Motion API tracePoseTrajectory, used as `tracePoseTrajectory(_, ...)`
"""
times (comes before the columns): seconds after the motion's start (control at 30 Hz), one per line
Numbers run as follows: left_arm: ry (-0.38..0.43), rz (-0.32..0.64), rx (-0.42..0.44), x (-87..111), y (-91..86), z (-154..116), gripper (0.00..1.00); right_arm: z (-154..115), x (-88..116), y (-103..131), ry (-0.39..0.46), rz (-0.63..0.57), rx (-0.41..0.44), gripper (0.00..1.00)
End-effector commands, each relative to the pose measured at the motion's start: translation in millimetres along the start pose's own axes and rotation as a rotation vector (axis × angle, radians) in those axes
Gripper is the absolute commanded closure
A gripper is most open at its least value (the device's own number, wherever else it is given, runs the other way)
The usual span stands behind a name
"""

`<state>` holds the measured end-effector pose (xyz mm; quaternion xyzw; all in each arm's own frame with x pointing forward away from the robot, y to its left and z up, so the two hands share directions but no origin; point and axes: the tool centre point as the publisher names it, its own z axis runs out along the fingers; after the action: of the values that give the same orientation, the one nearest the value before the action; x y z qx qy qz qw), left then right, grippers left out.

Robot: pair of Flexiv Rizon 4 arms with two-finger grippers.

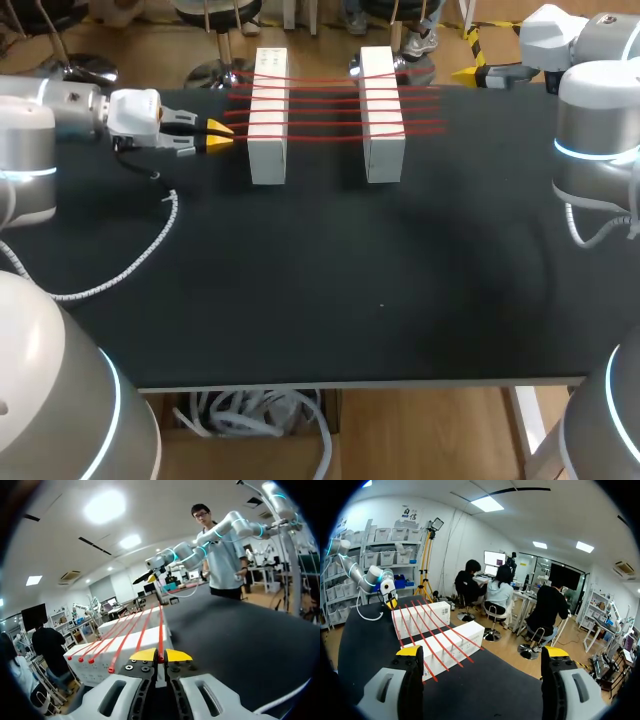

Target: Grab the tape and strap the tape.

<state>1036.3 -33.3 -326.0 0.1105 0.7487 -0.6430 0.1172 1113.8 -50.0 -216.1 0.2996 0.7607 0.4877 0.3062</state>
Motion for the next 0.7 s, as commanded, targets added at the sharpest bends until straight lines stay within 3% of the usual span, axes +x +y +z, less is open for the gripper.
tracePoseTrajectory(0.03,0.025,0.01,0.007,-5.4,-2.4,1,1.0,0,0,0,0.0,0.0,0.0,0.0)
tracePoseTrajectory(0.33,-0.006,0.048,0.088,-9.6,-22.9,13,1.0,0,0,0,0.0,0.0,0.0,0.0)
tracePoseTrajectory(0.7,-0.008,0.055,0.112,-6.1,-54.7,25,1.0,0,0,0,0.0,0.0,0.0,0.0)
